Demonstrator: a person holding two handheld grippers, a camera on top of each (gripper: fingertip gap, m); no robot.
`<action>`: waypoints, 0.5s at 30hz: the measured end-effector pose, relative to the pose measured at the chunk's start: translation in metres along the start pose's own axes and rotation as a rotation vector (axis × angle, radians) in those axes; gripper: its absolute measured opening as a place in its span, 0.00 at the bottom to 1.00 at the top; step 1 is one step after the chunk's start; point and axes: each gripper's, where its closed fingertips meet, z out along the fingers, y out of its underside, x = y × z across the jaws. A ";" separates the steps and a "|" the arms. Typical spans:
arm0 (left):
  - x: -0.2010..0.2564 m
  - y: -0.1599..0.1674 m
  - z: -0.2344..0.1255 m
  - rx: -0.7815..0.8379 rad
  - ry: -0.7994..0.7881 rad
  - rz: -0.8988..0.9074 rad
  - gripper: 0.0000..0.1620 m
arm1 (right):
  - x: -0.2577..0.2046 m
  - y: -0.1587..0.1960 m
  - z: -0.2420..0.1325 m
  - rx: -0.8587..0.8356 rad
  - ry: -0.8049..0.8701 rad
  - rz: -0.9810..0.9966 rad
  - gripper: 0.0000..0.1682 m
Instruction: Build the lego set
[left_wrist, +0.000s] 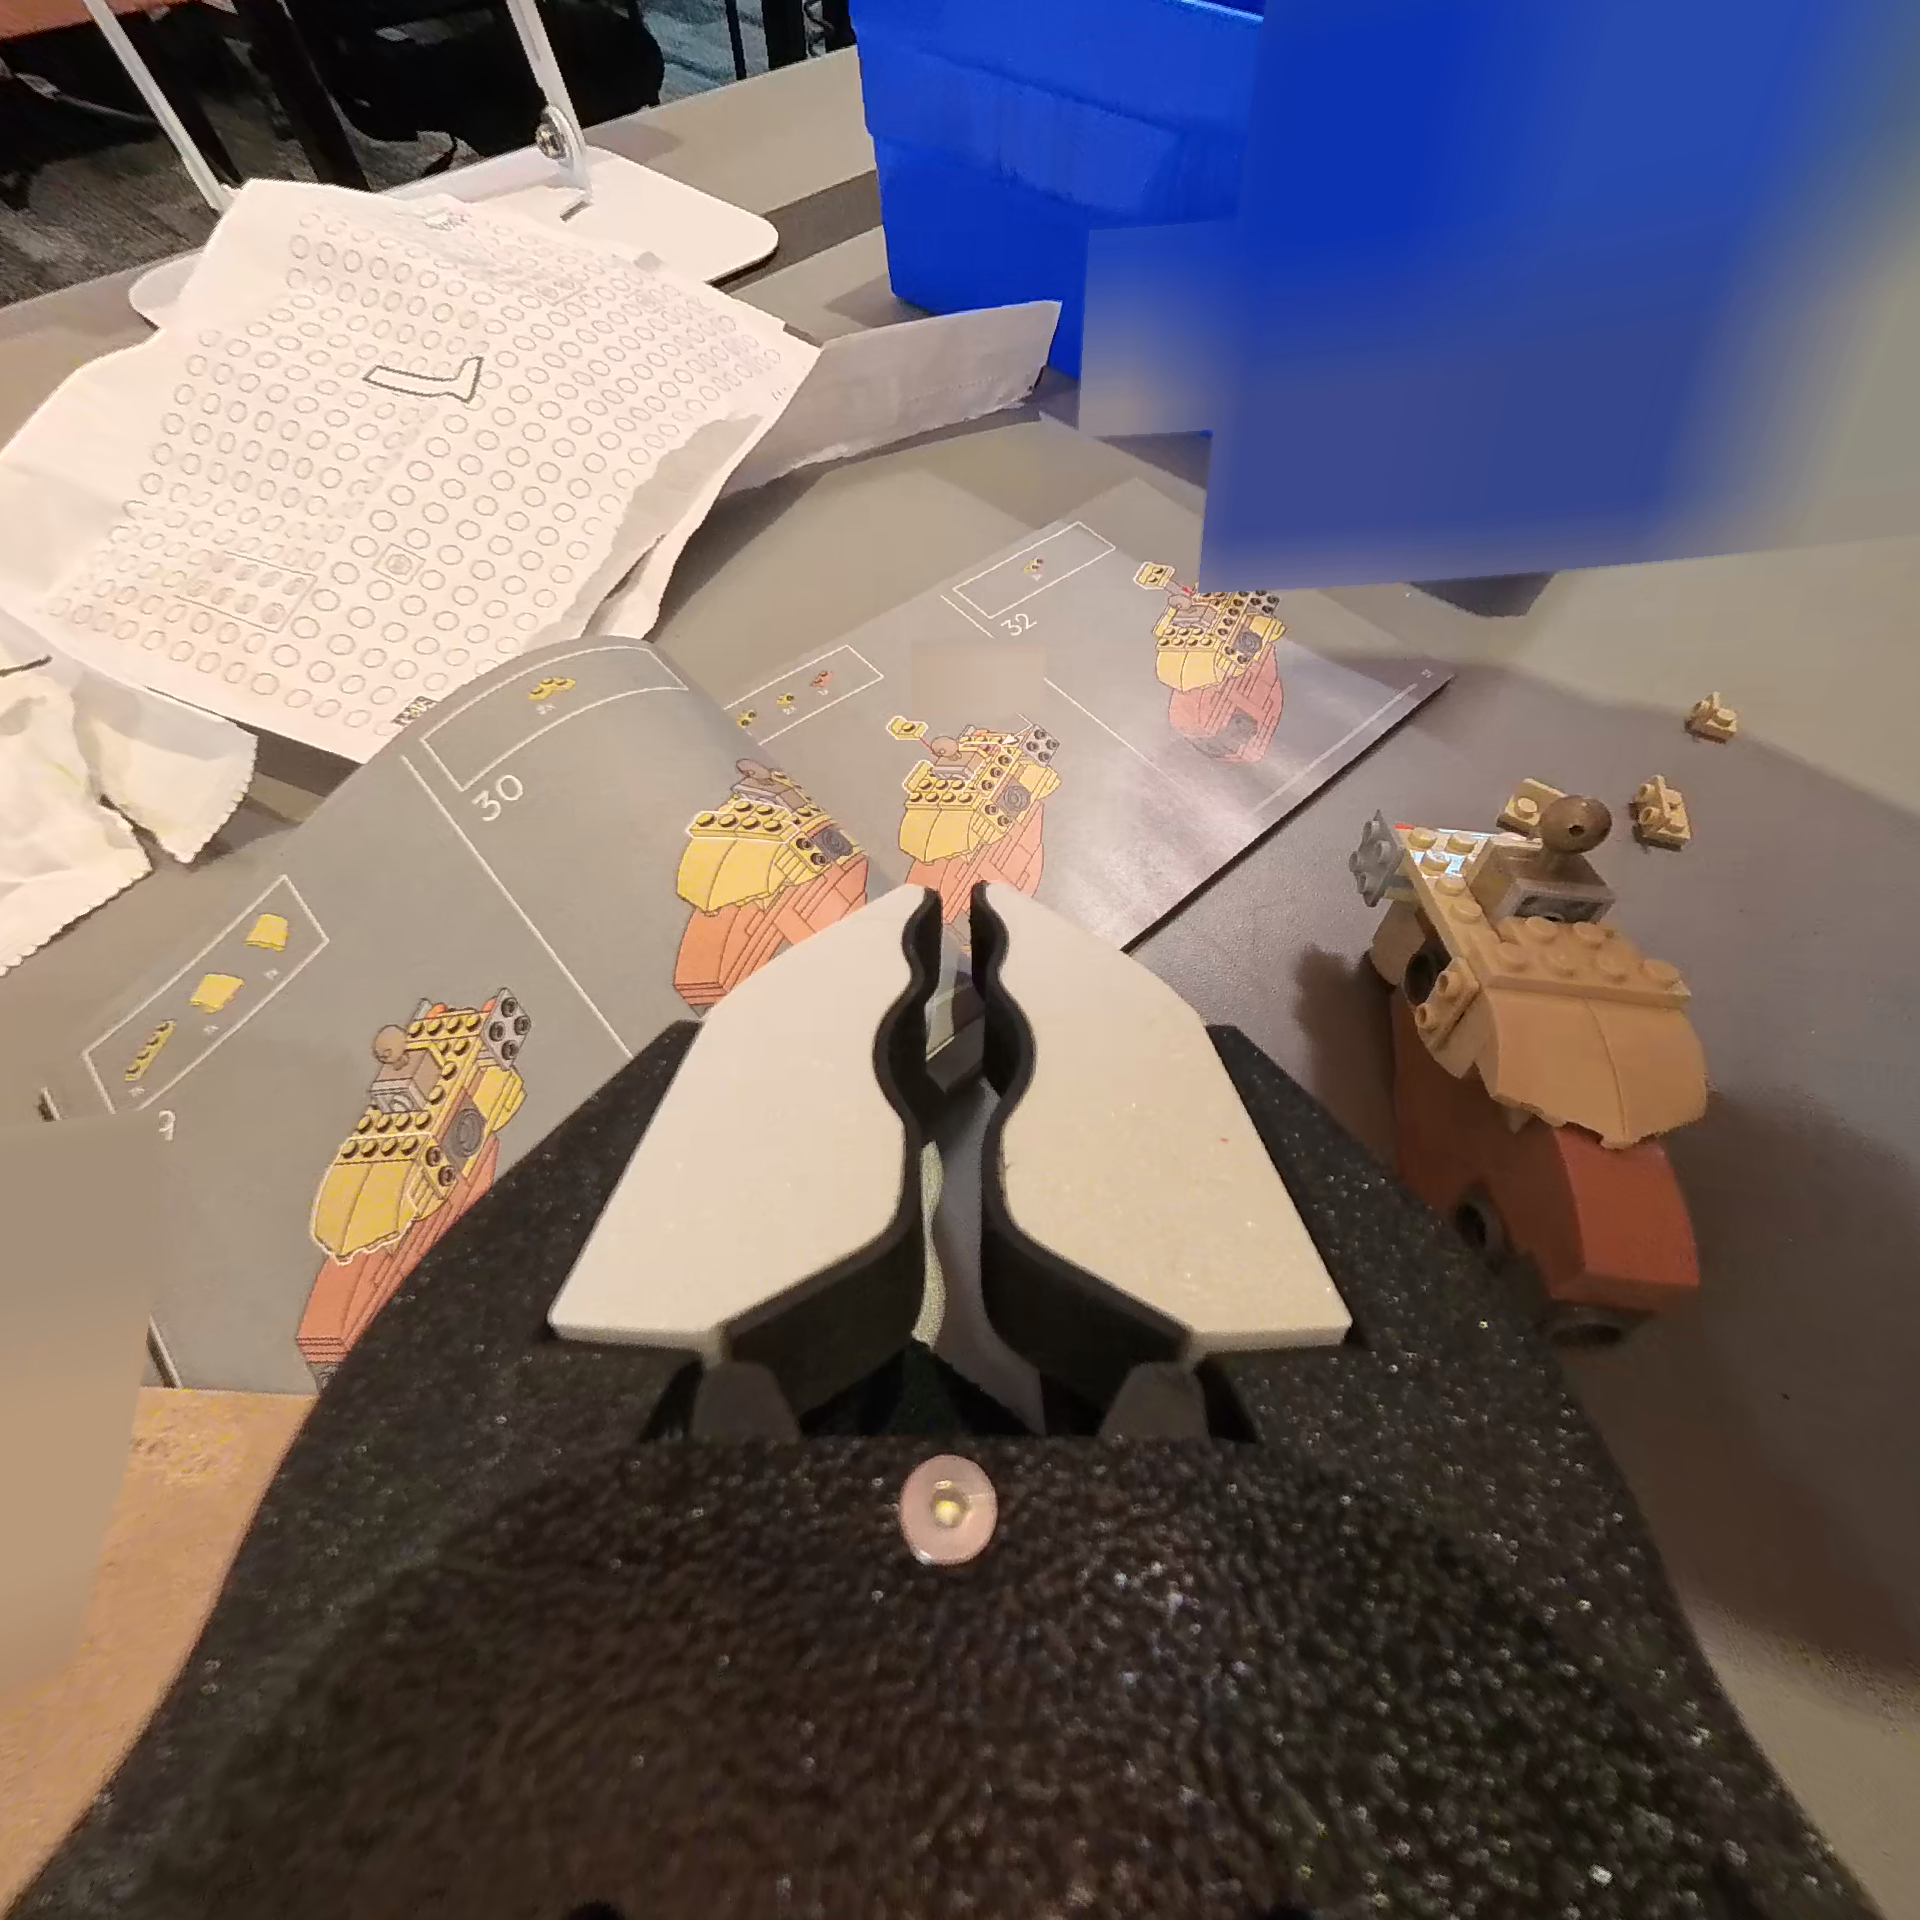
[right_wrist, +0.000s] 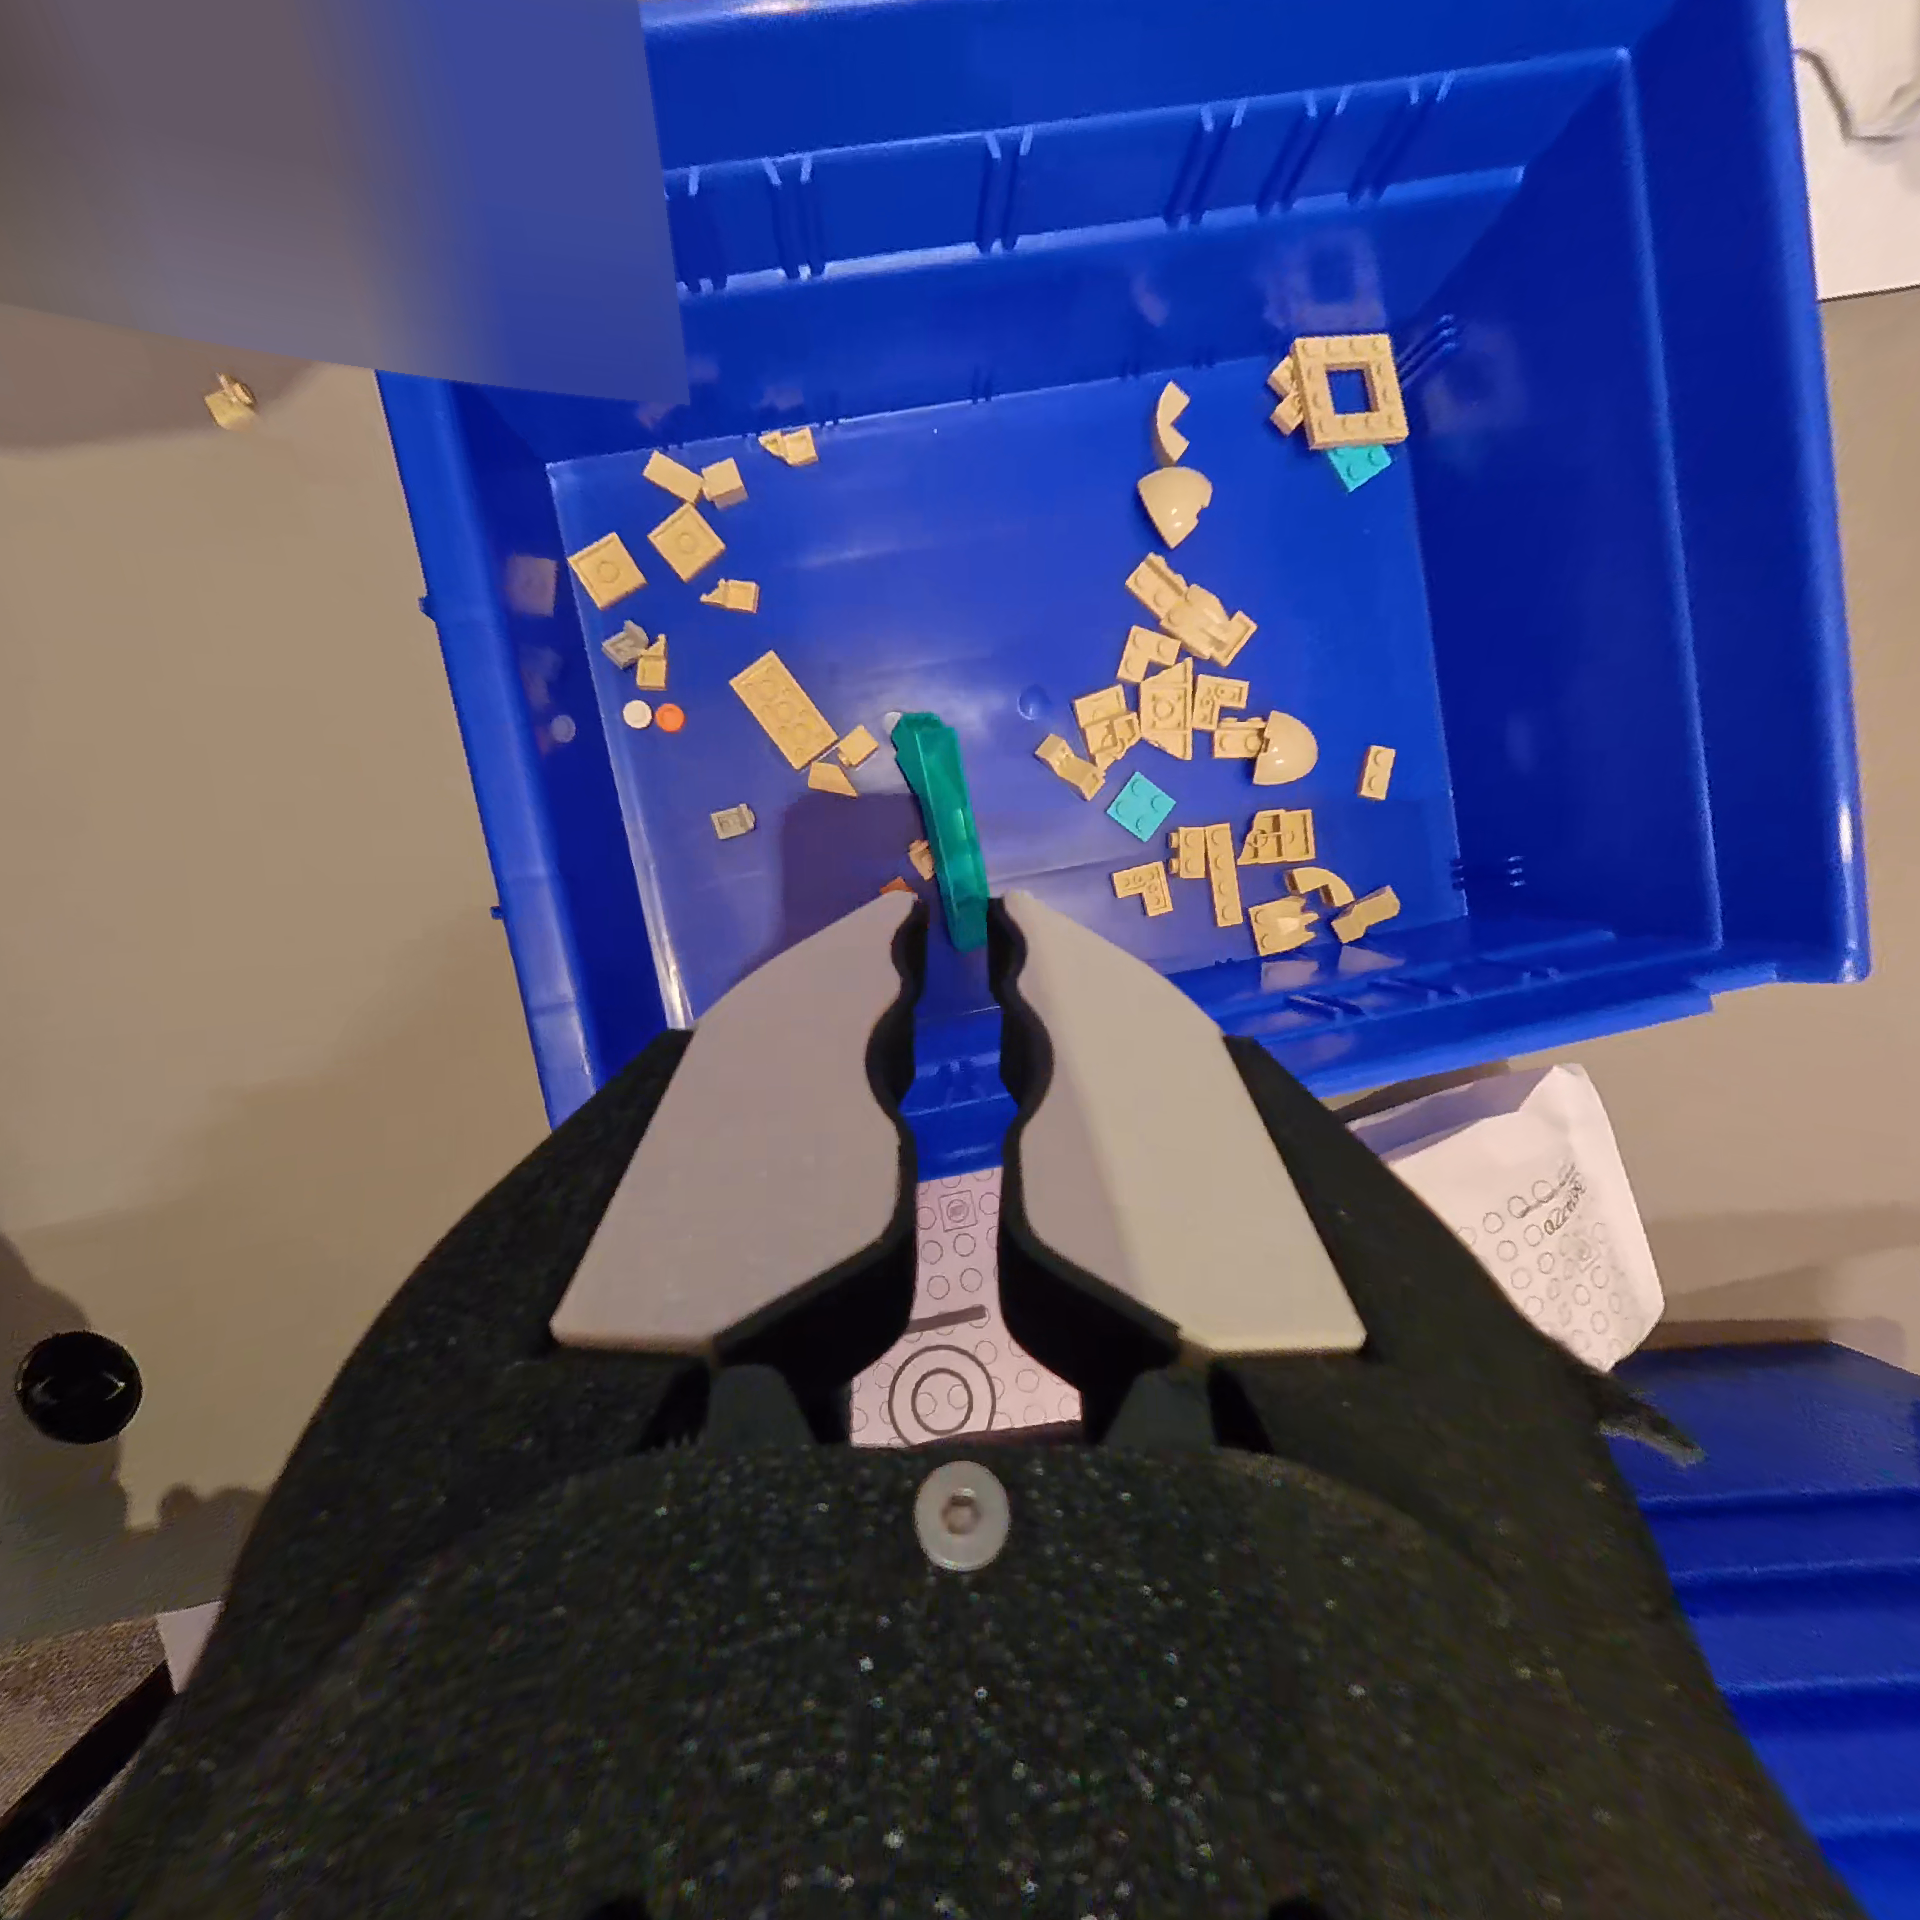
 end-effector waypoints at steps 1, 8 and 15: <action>0.000 0.000 0.000 0.000 0.000 0.000 0.03 | 0.001 0.000 0.000 -0.002 0.003 -0.003 0.06; 0.000 0.000 0.000 0.000 -0.002 0.001 0.03 | 0.004 0.002 0.001 -0.015 0.018 0.001 0.06; 0.000 0.000 0.000 -0.001 -0.005 0.007 0.03 | 0.001 0.006 0.002 -0.048 0.033 -0.011 0.06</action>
